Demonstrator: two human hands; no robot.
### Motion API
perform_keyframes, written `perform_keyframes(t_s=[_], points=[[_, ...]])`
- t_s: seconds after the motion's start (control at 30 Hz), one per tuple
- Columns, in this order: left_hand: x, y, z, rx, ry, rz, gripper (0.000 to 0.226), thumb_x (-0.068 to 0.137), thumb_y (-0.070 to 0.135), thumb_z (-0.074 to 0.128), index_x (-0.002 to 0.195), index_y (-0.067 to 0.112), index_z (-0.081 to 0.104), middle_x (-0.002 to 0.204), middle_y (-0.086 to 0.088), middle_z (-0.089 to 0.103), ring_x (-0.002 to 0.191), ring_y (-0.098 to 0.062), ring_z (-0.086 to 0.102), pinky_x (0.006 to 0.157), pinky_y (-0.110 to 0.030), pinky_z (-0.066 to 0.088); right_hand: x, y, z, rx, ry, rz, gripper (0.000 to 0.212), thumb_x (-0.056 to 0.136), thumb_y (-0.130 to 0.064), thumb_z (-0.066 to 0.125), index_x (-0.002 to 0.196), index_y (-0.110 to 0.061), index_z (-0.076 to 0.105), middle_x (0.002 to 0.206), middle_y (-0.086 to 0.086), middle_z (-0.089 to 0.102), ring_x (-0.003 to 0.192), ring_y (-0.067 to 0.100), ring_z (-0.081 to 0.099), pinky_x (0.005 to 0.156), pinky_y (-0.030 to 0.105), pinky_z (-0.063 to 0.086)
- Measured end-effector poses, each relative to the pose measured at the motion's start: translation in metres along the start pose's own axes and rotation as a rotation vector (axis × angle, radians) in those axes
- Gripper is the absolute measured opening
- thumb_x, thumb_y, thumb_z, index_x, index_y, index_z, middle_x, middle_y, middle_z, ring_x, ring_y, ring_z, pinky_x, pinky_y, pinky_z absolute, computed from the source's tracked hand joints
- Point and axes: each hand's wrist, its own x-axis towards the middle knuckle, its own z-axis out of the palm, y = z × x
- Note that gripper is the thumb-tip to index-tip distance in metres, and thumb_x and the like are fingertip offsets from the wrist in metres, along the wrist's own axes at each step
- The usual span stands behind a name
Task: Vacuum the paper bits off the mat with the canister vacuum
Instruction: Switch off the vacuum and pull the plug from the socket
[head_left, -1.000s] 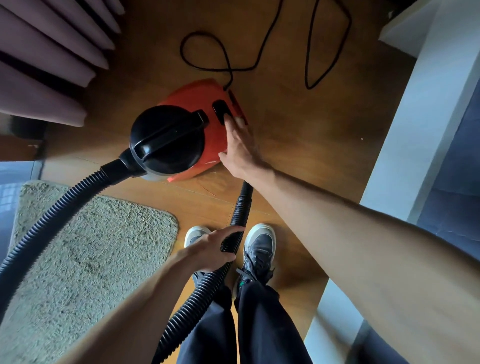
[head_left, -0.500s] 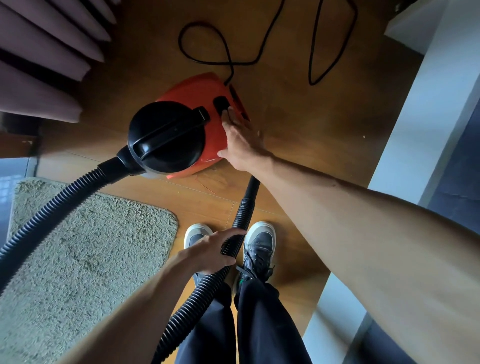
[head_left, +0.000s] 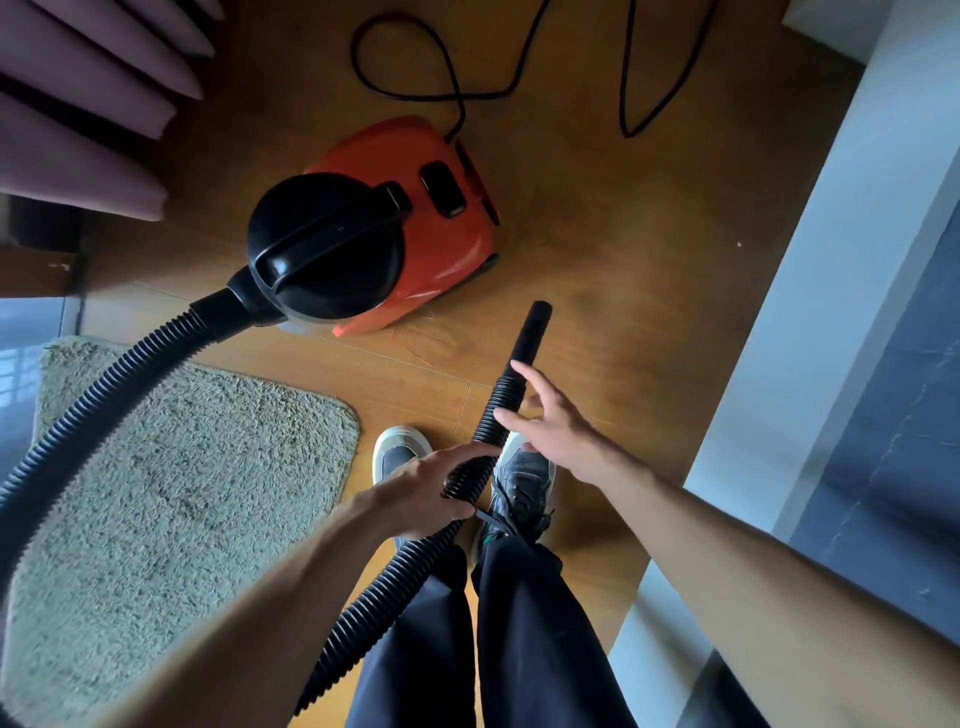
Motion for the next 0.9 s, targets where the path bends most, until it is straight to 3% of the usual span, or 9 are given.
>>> perform_keyframes(t_s=[0.1,0.2,0.27,0.33,0.4,0.53,0.73,0.8,0.9], points=[[-0.002,0.002,0.006,0.039,0.006,0.038,0.077,0.093,0.021,0.066,0.139,0.065,0.024,0.126,0.001,0.05,0.07,-0.011,0.056,0.077,-0.037,0.057,-0.005,0.006,0.012,0.122,0.008,-0.003,0.065,0.083,-0.039,0.071,0.135,-0.057,0.037,0.144,0.002,0.042,0.128,0.022,0.046,0.104,0.048,0.046],[-0.004,0.007,0.013,0.06,0.022,0.04,0.073,0.094,0.019,0.064,0.147,0.051,0.026,0.131,-0.019,0.058,0.05,-0.009,0.044,0.06,-0.03,0.052,-0.007,0.012,0.017,0.193,0.057,-0.008,0.062,0.085,-0.025,0.073,0.134,-0.049,0.044,0.131,-0.005,0.047,0.118,0.019,0.049,0.099,0.039,0.048],[-0.006,0.008,0.018,0.06,0.054,0.044,0.074,0.094,0.018,0.065,0.148,0.05,0.026,0.136,-0.018,0.057,0.055,-0.01,0.051,0.066,-0.034,0.059,-0.009,0.015,0.019,0.242,0.088,-0.02,0.061,0.085,-0.016,0.073,0.134,-0.043,0.048,0.113,-0.013,0.05,0.103,0.011,0.053,0.086,0.029,0.051],[-0.009,0.004,0.025,0.104,0.095,0.052,0.078,0.091,0.017,0.065,0.147,0.052,0.025,0.135,-0.009,0.06,0.065,-0.009,0.056,0.07,-0.031,0.058,-0.011,0.015,0.022,0.259,0.119,-0.032,0.061,0.084,-0.013,0.074,0.131,-0.043,0.049,0.109,-0.01,0.053,0.096,0.007,0.056,0.079,0.027,0.054],[-0.015,-0.001,0.031,0.163,0.122,0.036,0.082,0.089,0.014,0.065,0.149,0.05,0.023,0.135,-0.004,0.06,0.074,-0.011,0.059,0.07,-0.028,0.053,-0.012,0.017,0.027,0.26,0.168,-0.032,0.061,0.084,-0.014,0.074,0.128,-0.045,0.048,0.11,-0.008,0.054,0.096,0.01,0.058,0.078,0.03,0.056],[-0.025,-0.018,0.04,0.196,0.156,0.004,0.084,0.085,0.009,0.064,0.149,0.047,0.026,0.131,-0.006,0.062,0.093,-0.02,0.065,0.077,-0.04,0.057,-0.009,0.021,0.033,0.26,0.271,-0.024,0.059,0.082,-0.015,0.075,0.124,-0.046,0.046,0.113,-0.001,0.057,0.096,0.015,0.059,0.081,0.032,0.054],[-0.012,-0.048,0.045,0.246,0.173,0.004,0.083,0.081,0.004,0.063,0.147,0.044,0.033,0.117,-0.008,0.066,0.082,-0.021,0.062,0.072,-0.04,0.056,0.001,0.029,0.049,0.059,0.273,0.029,0.058,0.076,-0.043,0.075,0.117,-0.058,0.037,0.097,-0.005,0.068,0.087,0.024,0.067,0.078,0.044,0.057],[-0.005,-0.057,0.046,0.284,0.177,0.01,0.081,0.086,0.006,0.064,0.148,0.045,0.031,0.12,-0.006,0.061,0.086,-0.02,0.061,0.07,-0.038,0.056,0.009,0.035,0.054,0.083,0.28,0.05,0.058,0.076,-0.04,0.075,0.115,-0.056,0.036,0.095,-0.001,0.067,0.085,0.026,0.067,0.077,0.045,0.058],[0.007,-0.067,0.045,0.374,0.183,0.005,0.078,0.092,0.009,0.063,0.15,0.047,0.026,0.108,-0.002,0.053,0.075,-0.013,0.051,0.06,-0.027,0.049,0.022,0.044,0.058,0.198,0.262,0.053,0.061,0.076,-0.026,0.077,0.112,-0.054,0.036,0.104,0.008,0.061,0.088,0.03,0.067,0.078,0.049,0.058]])
